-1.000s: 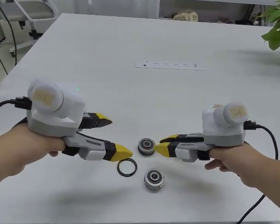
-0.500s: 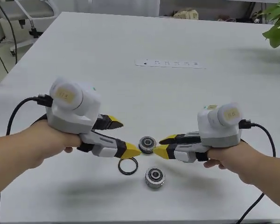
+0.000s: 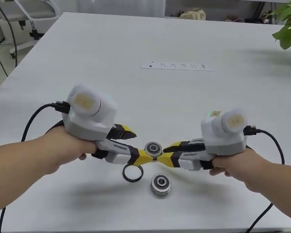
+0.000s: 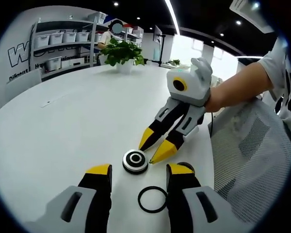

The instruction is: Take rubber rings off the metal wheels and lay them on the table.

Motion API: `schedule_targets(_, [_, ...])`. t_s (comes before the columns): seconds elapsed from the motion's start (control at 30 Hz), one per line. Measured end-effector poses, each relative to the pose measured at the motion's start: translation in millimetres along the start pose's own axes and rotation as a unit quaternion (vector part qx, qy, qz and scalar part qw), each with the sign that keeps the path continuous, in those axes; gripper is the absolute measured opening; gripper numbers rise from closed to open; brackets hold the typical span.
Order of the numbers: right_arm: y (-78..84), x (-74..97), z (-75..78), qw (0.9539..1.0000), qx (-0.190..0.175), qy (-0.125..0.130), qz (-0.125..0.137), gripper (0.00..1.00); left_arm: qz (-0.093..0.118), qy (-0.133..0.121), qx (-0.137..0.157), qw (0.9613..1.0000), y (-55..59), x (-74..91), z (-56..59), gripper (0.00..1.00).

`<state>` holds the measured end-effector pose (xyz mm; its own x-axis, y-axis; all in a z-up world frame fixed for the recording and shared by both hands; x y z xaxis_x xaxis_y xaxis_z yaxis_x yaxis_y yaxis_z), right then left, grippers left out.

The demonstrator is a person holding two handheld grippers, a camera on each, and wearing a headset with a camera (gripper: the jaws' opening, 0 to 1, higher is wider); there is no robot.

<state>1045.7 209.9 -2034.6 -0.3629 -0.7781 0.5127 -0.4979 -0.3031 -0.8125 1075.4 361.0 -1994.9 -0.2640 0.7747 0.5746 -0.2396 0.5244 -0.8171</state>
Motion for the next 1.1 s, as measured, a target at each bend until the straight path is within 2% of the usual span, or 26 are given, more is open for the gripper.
schedule_targets(0.33, [0.0, 1.6, -1.0, 1.0, -0.001, 0.001, 0.001, 0.17, -0.007, 0.009, 0.007, 0.9999, -0.7, -13.8, 0.0, 0.32])
schedule_targets(0.8, [2.1, 2.8, -2.0, 1.0, -0.003, 0.002, 0.002, 0.17, -0.023, 0.01, -0.011, 0.9996, -0.9, -28.3, 3.4, 0.2])
schedule_targets(1.1, [0.9, 2.6, -1.6, 1.0, -0.002, 0.003, 0.004, 0.17, -0.026, -0.004, -0.034, 0.9991, -0.8, -30.3, -0.9, 0.11])
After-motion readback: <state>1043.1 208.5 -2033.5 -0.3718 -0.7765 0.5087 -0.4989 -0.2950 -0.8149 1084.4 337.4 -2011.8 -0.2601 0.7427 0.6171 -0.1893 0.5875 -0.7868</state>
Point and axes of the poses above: the centre of the closed fingertips' face, and the gripper's own axes: x roughly backward along the fingers, z roughly to its right, y roughly out of its underside, the point moved 8 cm from there along x, roughly backward along the fingers, and after that the axes turned 7 degrees about -y, right-handed, at the moved point
